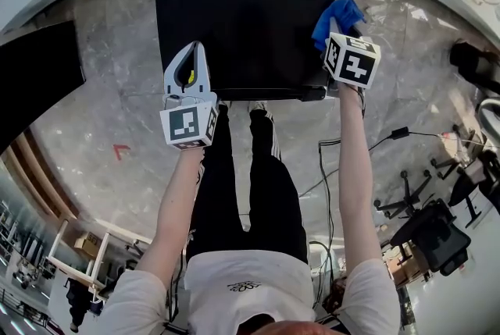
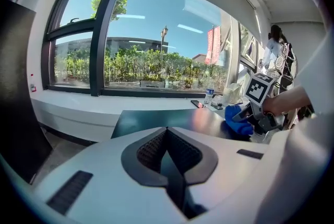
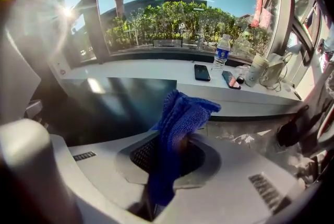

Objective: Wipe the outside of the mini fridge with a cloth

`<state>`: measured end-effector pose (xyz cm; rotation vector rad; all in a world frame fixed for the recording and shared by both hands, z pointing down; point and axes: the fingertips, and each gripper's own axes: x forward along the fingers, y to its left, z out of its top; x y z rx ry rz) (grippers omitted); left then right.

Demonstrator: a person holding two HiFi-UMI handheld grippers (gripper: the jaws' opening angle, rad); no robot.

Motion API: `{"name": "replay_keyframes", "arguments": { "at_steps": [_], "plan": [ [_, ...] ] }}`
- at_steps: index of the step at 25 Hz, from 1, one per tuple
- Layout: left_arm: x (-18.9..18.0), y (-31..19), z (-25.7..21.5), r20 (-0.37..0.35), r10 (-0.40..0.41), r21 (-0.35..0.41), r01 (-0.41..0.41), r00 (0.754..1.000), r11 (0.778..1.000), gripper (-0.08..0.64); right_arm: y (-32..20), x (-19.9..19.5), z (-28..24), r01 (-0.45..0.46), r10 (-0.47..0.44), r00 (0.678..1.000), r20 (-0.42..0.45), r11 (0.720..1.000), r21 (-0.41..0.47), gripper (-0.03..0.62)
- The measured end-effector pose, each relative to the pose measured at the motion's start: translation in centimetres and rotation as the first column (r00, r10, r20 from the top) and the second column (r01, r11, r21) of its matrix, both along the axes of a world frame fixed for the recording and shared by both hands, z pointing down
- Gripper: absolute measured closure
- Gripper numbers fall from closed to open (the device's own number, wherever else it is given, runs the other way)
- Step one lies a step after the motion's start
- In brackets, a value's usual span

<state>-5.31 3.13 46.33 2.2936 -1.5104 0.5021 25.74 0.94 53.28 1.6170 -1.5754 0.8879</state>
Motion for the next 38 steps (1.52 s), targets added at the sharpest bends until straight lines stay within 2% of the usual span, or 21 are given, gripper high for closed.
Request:
{"name": "replay_keyframes", "arguments": {
  "at_steps": [6,9,11,14,16,17,20,22,24,25,31,34,38],
  "plan": [
    [-2.6,0.6,-0.3,0.004,-0.037,-0.006,0.037,0.999,0.999,0.555,0.2,2.0,0.3,-0.061,0.06,0.997,-0.04,0.998,-0.009,0.512],
    [-3.8,0.8,-0.7,0.008,-0.044,0.0,0.044,0.999,0.999,0.555,0.5,2.5,-0.9,-0.123,0.123,0.992,0.0,0.992,0.016,0.512],
    [-4.7,0.6,-0.9,0.017,-0.052,0.005,0.052,0.998,0.999,0.555,0.2,0.1,-3.2,-0.108,0.102,0.992,0.079,0.992,0.072,0.512],
    [-6.9,0.7,-1.2,0.029,-0.104,0.006,0.104,0.994,0.995,0.555,-0.3,-6.9,-6.6,0.012,-0.047,0.977,0.207,0.986,0.167,0.512],
    [-8.5,0.7,-1.9,0.024,-0.144,0.015,0.144,0.989,0.989,0.555,-0.2,-12.5,-8.5,0.082,-0.143,0.941,0.308,0.976,0.201,0.512],
    [-9.2,0.6,-2.2,0.023,-0.157,0.023,0.157,0.987,0.987,0.555,-0.1,-15.6,-9.3,0.107,-0.181,0.912,0.368,0.972,0.211,0.512],
    [-11.0,0.1,-3.4,0.032,-0.175,0.052,0.173,0.984,0.984,0.555,0.2,-24.8,-10.9,0.176,-0.274,0.802,0.531,0.958,0.228,0.512],
    [-12.1,-0.2,-3.9,0.036,-0.191,0.06,0.189,0.981,0.98,0.555,0.3,-30.3,-10.6,0.231,-0.317,0.731,0.604,0.948,0.218,0.512],
    [-13.0,-0.4,-4.1,0.031,-0.21,0.066,0.208,0.977,0.976,0.555,0.2,-34.5,-9.1,0.28,-0.334,0.692,0.64,0.941,0.188,0.512],
    [-13.2,-0.6,-4.1,0.029,-0.214,0.071,0.211,0.976,0.975,0.555,0.0,-36.0,-8.0,0.302,-0.337,0.69,0.64,0.938,0.169,0.512],
    [-13.7,-1.0,-3.3,0.037,-0.204,0.075,0.201,0.978,0.977,0.555,-0.9,-41.5,-2.2,0.416,-0.371,0.724,0.582,0.907,0.06,0.512],
    [-13.7,-1.0,-3.0,0.037,-0.203,0.063,0.2,0.979,0.978,0.555,-1.2,-42.3,-0.2,0.472,-0.418,0.756,0.504,0.881,0.022,0.512],
    [-13.3,-0.8,-2.6,0.04,-0.193,0.054,0.19,0.98,0.98,0.555,-1.3,-42.1,0.0,0.49,-0.438,0.764,0.474,0.872,0.016,0.512]
  ]
}}
